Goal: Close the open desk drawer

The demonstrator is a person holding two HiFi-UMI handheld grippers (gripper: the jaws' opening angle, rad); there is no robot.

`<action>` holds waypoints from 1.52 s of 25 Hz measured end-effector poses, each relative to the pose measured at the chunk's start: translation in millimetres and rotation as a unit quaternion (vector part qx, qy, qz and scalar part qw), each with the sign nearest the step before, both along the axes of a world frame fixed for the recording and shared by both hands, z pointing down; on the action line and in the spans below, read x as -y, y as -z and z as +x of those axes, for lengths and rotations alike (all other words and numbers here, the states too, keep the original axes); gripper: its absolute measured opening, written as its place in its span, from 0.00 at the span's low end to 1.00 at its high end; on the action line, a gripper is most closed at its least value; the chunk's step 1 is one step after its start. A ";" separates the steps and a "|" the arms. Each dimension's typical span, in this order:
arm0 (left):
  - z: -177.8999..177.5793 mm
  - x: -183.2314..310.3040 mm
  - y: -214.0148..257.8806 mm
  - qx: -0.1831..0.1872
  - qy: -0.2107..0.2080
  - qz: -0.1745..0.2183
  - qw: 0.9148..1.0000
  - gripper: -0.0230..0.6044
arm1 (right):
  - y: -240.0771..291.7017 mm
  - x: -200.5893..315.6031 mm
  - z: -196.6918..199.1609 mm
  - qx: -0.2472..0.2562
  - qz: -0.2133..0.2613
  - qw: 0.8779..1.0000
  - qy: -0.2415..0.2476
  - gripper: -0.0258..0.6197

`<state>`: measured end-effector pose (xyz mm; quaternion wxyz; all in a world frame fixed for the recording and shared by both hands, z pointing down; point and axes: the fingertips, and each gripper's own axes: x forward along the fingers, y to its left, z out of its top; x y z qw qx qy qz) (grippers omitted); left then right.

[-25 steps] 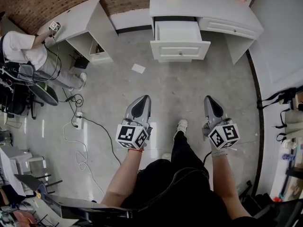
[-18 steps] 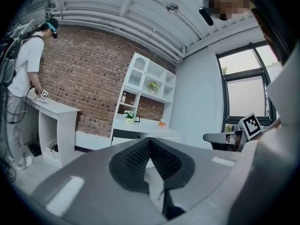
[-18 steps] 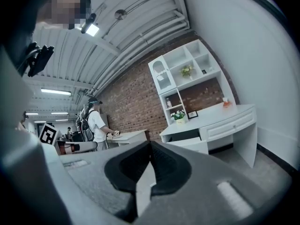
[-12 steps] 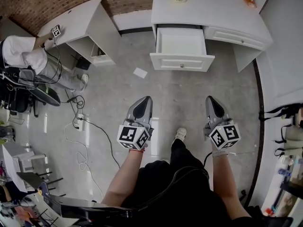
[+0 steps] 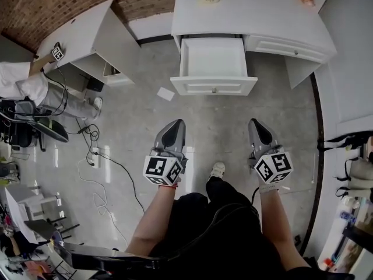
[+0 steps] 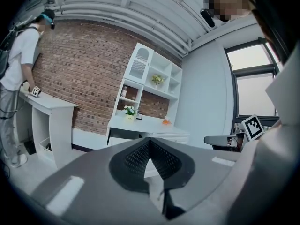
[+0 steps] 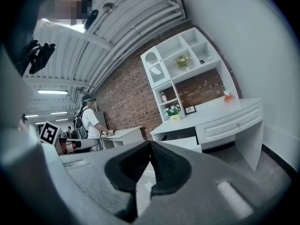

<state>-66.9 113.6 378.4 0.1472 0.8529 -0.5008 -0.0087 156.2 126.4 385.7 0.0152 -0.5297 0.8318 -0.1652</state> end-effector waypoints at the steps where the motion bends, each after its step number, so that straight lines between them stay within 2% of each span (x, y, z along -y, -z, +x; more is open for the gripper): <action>1: 3.9 4.8 -1.9 -0.002 0.000 -0.001 1.000 0.04 | -2.5 4.1 2.0 -0.001 -0.002 1.000 0.003 0.04; 7: 20.9 21.5 -17.3 -0.005 -0.002 -0.008 1.000 0.04 | -19.6 19.2 7.1 0.003 -0.013 1.000 0.013 0.04; 15: 19.6 32.0 -36.0 0.001 -0.003 -0.029 1.000 0.04 | -44.1 26.3 -0.6 0.014 -0.039 0.999 0.019 0.04; 23: 42.0 79.2 -67.7 -0.011 -0.041 -0.039 0.998 0.04 | -70.7 70.5 -12.7 0.022 -0.054 0.998 0.017 0.04; 28: 53.6 106.2 -100.0 -0.024 -0.050 -0.065 0.996 0.04 | -97.7 93.4 -28.2 0.014 -0.084 0.996 0.031 0.04; 38: 44.1 164.8 -122.8 -0.019 -0.043 -0.088 0.995 0.04 | -127.1 161.6 -31.6 0.004 -0.115 0.993 -0.024 0.04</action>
